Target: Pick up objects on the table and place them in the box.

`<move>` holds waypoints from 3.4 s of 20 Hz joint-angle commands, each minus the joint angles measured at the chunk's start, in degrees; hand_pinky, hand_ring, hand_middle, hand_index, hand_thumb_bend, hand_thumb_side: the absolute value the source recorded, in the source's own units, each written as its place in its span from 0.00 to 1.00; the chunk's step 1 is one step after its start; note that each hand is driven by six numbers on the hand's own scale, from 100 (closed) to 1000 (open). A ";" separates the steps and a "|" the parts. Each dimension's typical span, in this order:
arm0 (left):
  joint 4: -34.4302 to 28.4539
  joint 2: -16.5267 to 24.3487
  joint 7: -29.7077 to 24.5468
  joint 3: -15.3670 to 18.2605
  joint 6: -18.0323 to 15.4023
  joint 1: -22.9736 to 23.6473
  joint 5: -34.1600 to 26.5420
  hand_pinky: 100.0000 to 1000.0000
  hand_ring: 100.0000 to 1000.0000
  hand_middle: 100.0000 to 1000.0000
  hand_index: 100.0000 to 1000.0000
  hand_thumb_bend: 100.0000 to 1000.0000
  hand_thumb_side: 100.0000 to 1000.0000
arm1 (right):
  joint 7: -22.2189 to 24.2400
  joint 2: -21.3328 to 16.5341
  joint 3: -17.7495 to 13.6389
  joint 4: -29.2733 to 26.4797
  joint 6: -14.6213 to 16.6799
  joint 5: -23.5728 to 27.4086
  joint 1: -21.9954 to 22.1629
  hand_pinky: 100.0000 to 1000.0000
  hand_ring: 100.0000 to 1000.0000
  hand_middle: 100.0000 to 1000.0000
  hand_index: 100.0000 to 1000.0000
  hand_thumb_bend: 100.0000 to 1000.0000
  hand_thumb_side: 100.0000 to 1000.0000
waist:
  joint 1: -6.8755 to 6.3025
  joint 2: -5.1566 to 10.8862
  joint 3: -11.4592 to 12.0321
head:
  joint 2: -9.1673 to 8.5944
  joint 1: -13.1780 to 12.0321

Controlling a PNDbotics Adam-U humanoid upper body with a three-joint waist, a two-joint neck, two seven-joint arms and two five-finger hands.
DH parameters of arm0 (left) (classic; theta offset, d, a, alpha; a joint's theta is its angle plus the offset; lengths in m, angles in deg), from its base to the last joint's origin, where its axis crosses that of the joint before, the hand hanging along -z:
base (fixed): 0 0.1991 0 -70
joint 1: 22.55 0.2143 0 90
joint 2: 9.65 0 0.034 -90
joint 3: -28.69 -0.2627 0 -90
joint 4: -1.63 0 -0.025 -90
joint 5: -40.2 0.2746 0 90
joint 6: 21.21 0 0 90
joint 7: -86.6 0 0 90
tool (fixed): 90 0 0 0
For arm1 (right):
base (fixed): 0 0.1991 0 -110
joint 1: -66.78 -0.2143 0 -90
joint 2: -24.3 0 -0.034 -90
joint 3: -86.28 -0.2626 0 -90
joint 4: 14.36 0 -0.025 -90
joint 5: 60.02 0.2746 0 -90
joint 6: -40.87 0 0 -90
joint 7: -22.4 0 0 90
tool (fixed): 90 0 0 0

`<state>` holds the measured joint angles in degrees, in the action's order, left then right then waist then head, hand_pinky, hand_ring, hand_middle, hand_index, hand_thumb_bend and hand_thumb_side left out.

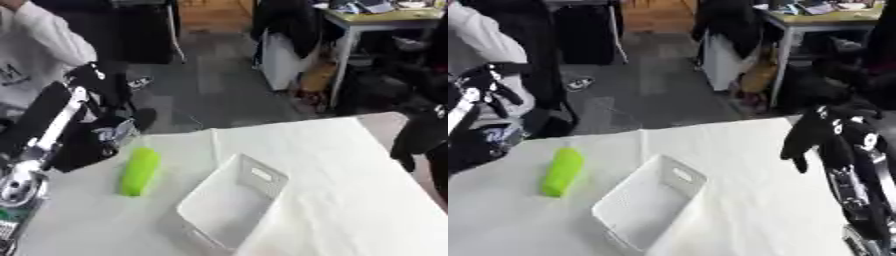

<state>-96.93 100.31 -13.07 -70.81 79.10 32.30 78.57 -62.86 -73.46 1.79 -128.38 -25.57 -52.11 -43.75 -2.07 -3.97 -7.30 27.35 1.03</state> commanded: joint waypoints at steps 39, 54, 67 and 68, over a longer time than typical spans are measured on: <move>45.04 0.72 -41.09 -5.13 -10.31 -19.38 19.75 0.34 0.65 0.74 0.65 0.64 1.00 | 1.99 -1.08 0.23 -0.58 -0.45 1.14 -1.35 0.05 0.33 0.40 0.46 0.00 0.64 | -0.53 1.50 -2.02 | 0.28 -2.26; 44.59 -0.68 -42.31 -5.86 -10.54 -20.12 15.95 0.25 0.59 0.65 0.62 0.59 1.00 | 2.56 -1.12 0.35 -0.58 -0.51 1.23 -1.50 0.05 0.33 0.40 0.46 0.00 0.65 | -0.52 1.53 -2.21 | 0.62 -2.47; 45.12 -2.63 -40.73 -6.47 -10.81 -19.98 15.35 0.22 0.56 0.61 0.62 0.51 1.00 | 2.83 -1.00 0.33 -0.58 -0.64 1.22 -1.84 0.05 0.33 0.40 0.46 0.00 0.65 | -0.56 1.35 -2.58 | 0.82 -2.61; 45.25 -2.79 -40.51 -6.48 -10.90 -19.79 15.33 0.22 0.57 0.61 0.62 0.51 1.00 | 2.87 -0.95 0.34 -0.58 -0.64 1.25 -1.96 0.05 0.33 0.40 0.46 0.00 0.65 | -0.56 1.30 -2.66 | 0.60 -2.60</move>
<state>-51.35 96.72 -53.89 -77.46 68.31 13.47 94.16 -60.19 -73.46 2.47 -128.38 -26.23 -51.11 -44.83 -2.74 -3.24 -9.91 28.05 -1.04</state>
